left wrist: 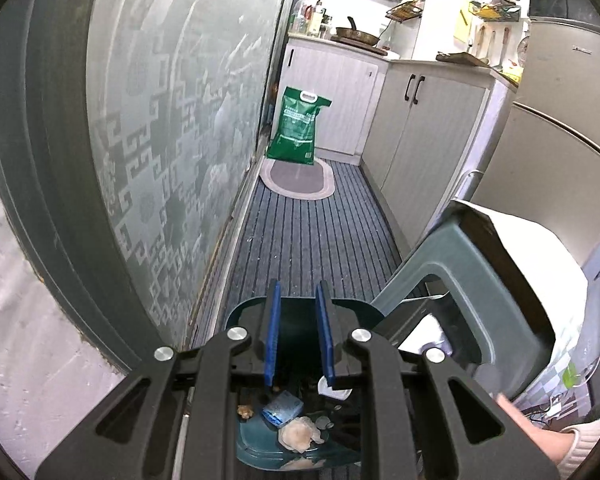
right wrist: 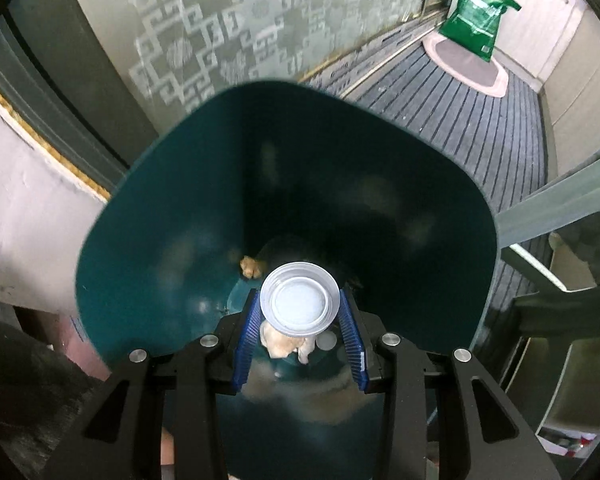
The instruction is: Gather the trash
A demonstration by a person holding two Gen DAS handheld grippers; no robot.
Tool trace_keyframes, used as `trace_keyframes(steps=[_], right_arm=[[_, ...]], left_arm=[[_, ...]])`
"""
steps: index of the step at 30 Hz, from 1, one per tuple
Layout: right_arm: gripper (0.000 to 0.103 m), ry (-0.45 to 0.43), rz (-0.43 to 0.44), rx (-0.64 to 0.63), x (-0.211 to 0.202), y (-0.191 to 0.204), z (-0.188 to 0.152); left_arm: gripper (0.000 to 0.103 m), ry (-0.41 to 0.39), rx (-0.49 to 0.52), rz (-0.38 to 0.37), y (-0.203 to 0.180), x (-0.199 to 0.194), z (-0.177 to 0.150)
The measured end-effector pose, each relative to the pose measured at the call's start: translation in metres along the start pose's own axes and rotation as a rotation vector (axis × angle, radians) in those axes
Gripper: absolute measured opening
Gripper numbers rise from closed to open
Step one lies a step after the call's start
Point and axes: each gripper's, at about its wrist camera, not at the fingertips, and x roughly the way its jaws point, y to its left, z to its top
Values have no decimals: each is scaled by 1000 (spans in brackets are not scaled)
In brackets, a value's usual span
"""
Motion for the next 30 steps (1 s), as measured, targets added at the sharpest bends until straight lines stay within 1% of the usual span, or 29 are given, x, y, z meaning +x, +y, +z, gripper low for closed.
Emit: trace_keyframes(steps=[4, 11, 14, 18, 24, 27, 29, 30], right_arm=[[46, 14, -14, 3, 3, -5, -5], [47, 8, -20, 14, -4, -11, -9], [47, -21, -20, 19, -18, -10, -9], [44, -90, -16, 26, -52, -9, -8], [44, -212, -13, 33, -118, -7, -8], [44, -274, -26, 35, -153, -9, -13], [44, -322, -36, 42, -178, -11, -18], [44, -343, -39, 47, -190, -13, -20]], left_arm=[[19, -20, 25, 0, -6, -7, 2], [20, -43, 36, 7, -9, -19, 9], [20, -61, 50, 24, -13, -27, 13], [21, -73, 59, 39, -17, -38, 18], [24, -74, 47, 37, -25, -53, 24], [26, -74, 57, 42, -33, -61, 25], [28, -76, 62, 46, -39, -67, 26], [32, -75, 64, 46, -40, -69, 25]])
